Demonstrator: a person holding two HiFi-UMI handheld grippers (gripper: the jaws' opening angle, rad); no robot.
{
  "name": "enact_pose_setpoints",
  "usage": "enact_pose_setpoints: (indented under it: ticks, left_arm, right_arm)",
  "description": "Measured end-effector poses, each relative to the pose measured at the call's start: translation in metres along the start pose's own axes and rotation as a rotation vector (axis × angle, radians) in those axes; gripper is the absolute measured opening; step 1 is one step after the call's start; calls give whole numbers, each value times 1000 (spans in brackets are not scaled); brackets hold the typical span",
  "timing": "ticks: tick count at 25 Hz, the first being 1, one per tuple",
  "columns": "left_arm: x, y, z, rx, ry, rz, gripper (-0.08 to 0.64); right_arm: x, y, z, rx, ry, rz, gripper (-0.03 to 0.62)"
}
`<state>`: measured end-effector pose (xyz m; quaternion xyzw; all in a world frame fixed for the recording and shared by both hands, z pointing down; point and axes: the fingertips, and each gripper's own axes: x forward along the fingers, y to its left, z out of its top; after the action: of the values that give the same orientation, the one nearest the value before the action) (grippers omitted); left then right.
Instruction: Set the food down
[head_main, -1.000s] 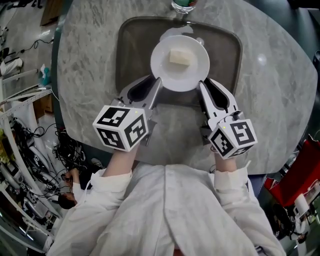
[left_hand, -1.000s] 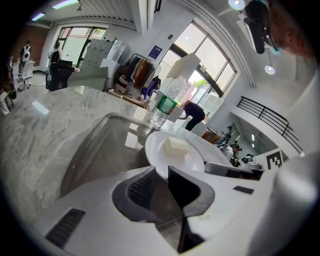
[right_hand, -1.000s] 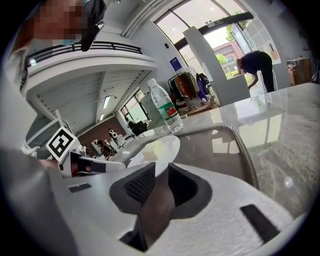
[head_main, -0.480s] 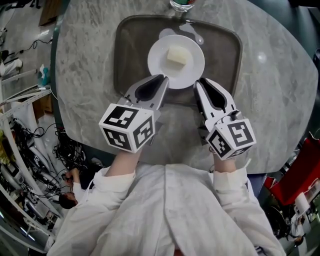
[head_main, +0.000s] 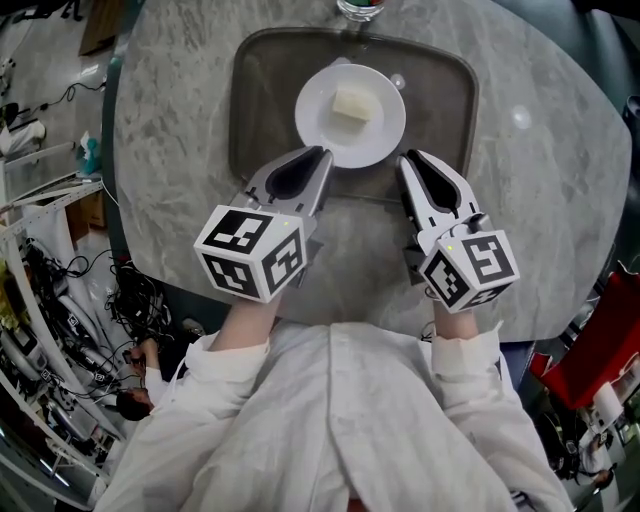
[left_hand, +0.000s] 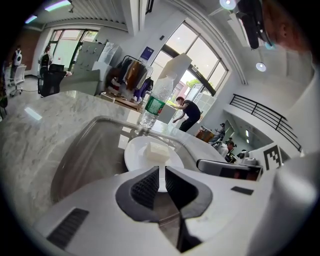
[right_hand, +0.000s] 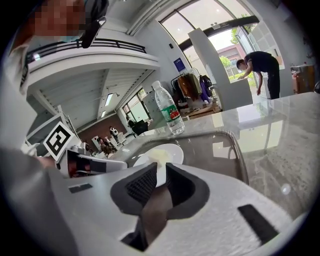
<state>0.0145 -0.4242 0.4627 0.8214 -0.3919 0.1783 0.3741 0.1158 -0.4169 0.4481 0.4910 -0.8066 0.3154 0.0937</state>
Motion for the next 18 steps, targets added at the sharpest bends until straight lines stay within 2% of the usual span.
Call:
enact_pose_setpoints:
  ticks: [5,11,18]
  left_arm:
    - [-17,-13,-2,26,-25,-18,44]
    - [-45,-28,1,64,-81,-31,37]
    - [-84,-53,-16,119,-128,-58,31]
  right_arm:
    - [-13,8,6,-71,20,-5,29]
    - [-32,27,21,-131,-26,-1,25]
    - [-71,53,16,-184,-72,-8,18]
